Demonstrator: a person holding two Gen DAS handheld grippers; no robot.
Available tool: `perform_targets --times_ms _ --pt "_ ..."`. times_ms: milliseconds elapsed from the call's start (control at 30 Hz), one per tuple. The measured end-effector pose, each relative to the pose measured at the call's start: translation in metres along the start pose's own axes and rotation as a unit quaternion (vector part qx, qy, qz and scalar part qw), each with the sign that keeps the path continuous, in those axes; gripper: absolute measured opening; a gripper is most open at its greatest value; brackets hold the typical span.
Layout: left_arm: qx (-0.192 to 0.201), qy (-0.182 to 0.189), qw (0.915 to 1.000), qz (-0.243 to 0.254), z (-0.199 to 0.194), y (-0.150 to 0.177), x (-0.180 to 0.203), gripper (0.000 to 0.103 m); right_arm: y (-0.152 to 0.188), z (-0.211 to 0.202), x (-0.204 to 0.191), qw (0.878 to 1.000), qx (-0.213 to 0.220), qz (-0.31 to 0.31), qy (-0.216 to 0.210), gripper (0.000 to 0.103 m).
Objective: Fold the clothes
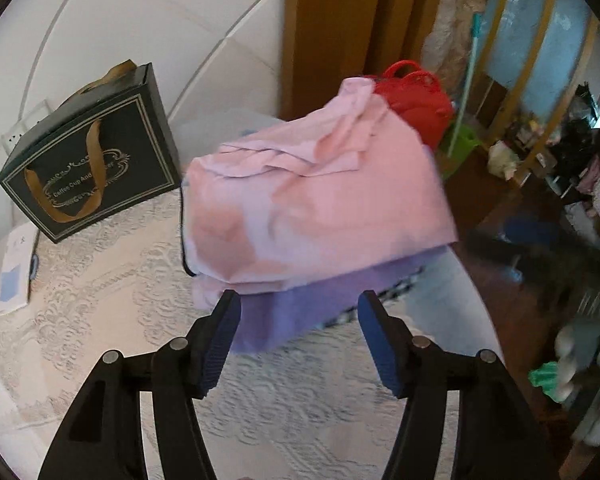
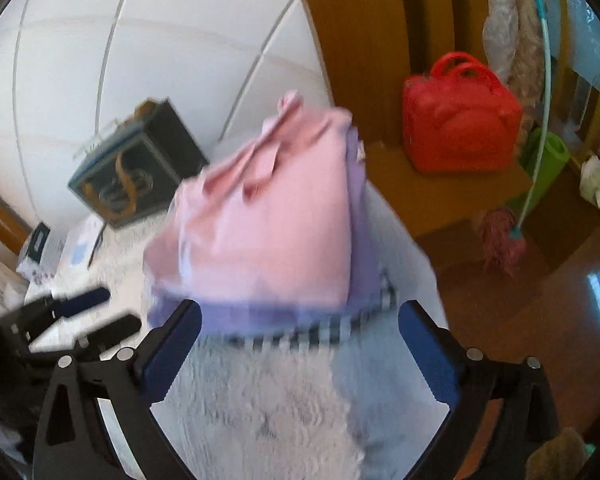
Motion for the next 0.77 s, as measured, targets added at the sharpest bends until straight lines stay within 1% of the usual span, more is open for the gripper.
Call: perform_targets --times_ms 100,233,433,567,767 --pt "-0.006 -0.004 1.0 -0.006 -0.004 0.006 0.005 0.062 0.018 -0.008 -0.006 1.0 -0.012 -0.009 -0.008 0.099" --pt "-0.011 -0.004 0.9998 -0.014 -0.001 0.017 0.007 0.062 0.034 -0.013 -0.005 0.999 -0.023 -0.031 0.018 0.099" --pt "-0.012 -0.011 0.9997 -0.016 0.005 0.015 0.008 0.062 0.042 -0.016 -0.007 0.999 -0.031 -0.026 0.013 0.099" --pt "-0.011 -0.007 0.9998 -0.017 0.006 0.014 0.009 0.062 0.045 -0.013 -0.005 0.999 -0.037 -0.024 0.01 0.099" --pt "0.002 -0.01 0.9999 -0.008 0.007 0.01 0.013 0.062 0.043 -0.011 -0.002 0.999 -0.038 -0.02 0.012 0.099"
Point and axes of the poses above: each gripper's, at about its wrist camera, not at the fingertips, and z roughly the way its jaws point, x to its right, y to its underside, the point moved 7 cm from there along z, roughly the way its jaws point, and after that the axes turned 15 degrees about x, right-handed, at the moved point
